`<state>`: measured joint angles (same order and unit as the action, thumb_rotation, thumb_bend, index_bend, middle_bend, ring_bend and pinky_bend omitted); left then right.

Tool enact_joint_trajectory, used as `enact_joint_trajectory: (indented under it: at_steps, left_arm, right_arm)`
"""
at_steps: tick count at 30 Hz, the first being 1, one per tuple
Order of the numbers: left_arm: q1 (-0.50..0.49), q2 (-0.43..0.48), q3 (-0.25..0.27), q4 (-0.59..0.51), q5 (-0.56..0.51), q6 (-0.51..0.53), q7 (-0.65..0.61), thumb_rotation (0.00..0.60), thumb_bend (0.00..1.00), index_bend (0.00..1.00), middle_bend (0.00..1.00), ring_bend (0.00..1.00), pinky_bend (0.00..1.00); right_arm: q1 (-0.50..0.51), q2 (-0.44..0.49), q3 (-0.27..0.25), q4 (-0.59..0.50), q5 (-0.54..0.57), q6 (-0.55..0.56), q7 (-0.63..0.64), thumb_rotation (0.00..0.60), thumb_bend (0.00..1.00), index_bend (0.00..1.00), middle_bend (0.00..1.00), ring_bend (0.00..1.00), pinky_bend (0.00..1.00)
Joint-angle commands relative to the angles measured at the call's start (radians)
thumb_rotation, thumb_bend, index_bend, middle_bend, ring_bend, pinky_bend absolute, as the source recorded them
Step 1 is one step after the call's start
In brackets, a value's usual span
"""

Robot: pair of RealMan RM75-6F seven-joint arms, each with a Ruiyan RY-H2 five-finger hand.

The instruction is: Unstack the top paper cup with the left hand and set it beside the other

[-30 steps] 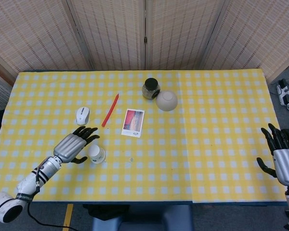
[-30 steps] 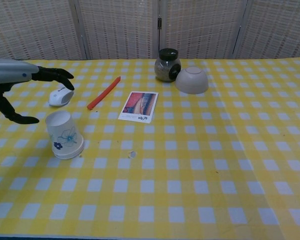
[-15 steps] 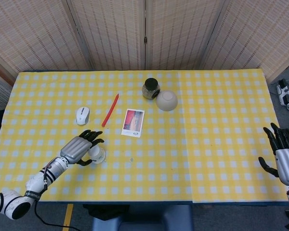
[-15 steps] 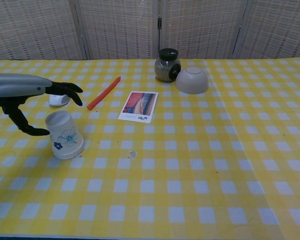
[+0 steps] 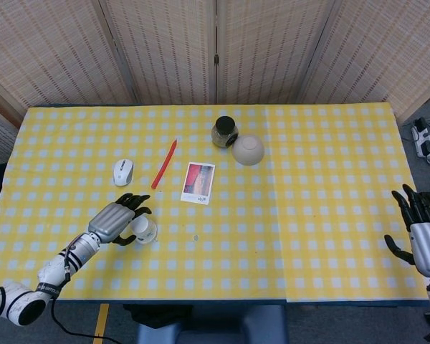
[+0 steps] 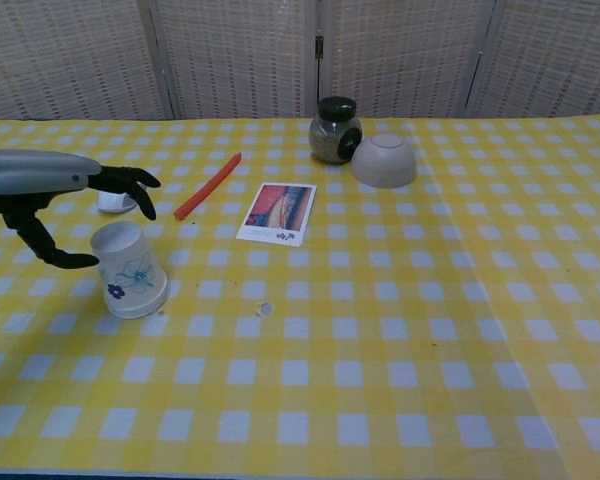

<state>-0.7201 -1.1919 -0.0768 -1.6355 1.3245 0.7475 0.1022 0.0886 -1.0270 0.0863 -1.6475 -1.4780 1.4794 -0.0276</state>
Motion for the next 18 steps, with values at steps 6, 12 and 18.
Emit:
enact_joint_trajectory:
  at_steps: [6, 12, 18]
  left_arm:
    - [-0.001, -0.018, 0.004, 0.025, 0.006, 0.019, -0.02, 0.6, 0.4, 0.27, 0.06, 0.04, 0.01]
    - [-0.001, -0.019, 0.009, 0.029, 0.007, 0.027, -0.026, 0.6, 0.4, 0.28, 0.07, 0.04, 0.01]
    - [0.0, -0.016, 0.016, 0.025, 0.007, 0.033, -0.024, 0.6, 0.4, 0.3, 0.08, 0.05, 0.01]
  right_arm:
    - [-0.004, -0.001, -0.001, 0.003, 0.004, 0.001, 0.005, 0.6, 0.34, 0.0, 0.0, 0.08, 0.0]
    - [-0.007, -0.001, -0.002, 0.004, 0.003, 0.003, 0.009, 0.6, 0.34, 0.0, 0.0, 0.08, 0.0]
    - [-0.008, -0.001, -0.004, 0.004, 0.001, 0.003, 0.01, 0.6, 0.34, 0.0, 0.0, 0.08, 0.0]
